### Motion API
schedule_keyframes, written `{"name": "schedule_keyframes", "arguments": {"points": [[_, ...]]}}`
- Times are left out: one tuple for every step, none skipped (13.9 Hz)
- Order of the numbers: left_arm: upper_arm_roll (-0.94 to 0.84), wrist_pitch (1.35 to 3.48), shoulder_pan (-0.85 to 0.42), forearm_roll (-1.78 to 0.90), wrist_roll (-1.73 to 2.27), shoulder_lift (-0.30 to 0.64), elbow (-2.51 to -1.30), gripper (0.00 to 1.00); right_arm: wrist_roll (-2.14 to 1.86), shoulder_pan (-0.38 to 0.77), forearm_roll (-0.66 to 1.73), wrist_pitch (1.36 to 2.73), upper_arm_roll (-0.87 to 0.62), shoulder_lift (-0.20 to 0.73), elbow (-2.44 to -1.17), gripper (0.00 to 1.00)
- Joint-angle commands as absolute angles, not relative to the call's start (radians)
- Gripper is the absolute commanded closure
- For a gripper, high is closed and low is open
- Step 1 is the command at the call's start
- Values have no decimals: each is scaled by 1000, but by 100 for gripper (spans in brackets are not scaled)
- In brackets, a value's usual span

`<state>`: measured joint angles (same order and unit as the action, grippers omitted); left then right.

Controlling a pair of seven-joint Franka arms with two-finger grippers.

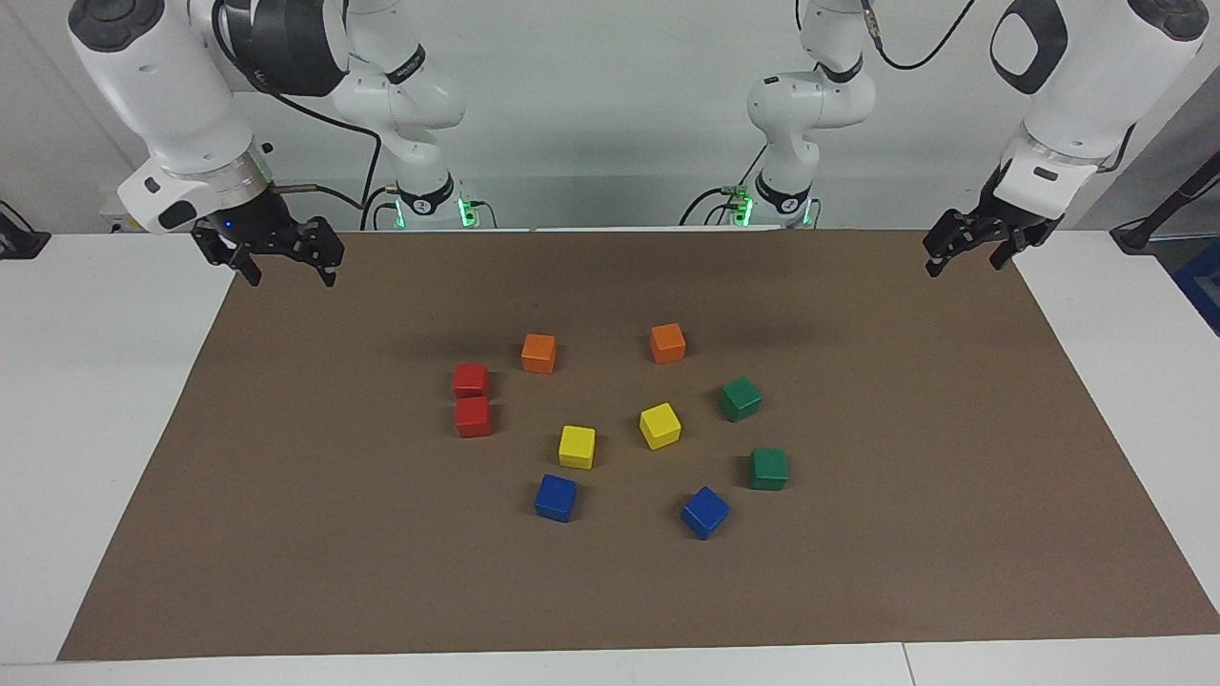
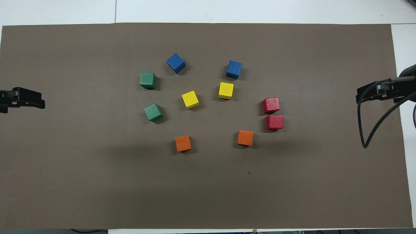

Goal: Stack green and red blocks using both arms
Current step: 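Reach the left gripper to a green cube while the right gripper reaches a red cube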

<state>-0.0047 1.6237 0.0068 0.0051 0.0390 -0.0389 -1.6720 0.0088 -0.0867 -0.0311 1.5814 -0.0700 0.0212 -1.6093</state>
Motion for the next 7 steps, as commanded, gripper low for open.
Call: {"name": "schedule_keyframes", "arguments": {"points": [[-9,1646,17,20,32,-66,-1701,0,-2,-101,-14,1589,-80,26,-1603,0],[-9,1644,17,20,29,-66,-1701,0,-2,-101,-14,1589,-80,26,-1603,0],[-9,1646,17,20,29,-66,-1700,0,-2,-101,-14,1591,-80,25,-1606,0],[-9,1646,17,18,32,-66,-1698,0,2,-101,-14,1591,-80,25,-1608,0],[-9,1649,17,18,38,-66,-1701,0,2,-101,-14,1591,-80,25,-1608,0],[-8,1652,17,18,28,-67,-1704,0,2,-101,-14,1591,-80,25,-1608,0],[-9,1654,14,18,28,-78,-1716,0,2,-101,-14,1589,-80,25,-1609,0]]}}
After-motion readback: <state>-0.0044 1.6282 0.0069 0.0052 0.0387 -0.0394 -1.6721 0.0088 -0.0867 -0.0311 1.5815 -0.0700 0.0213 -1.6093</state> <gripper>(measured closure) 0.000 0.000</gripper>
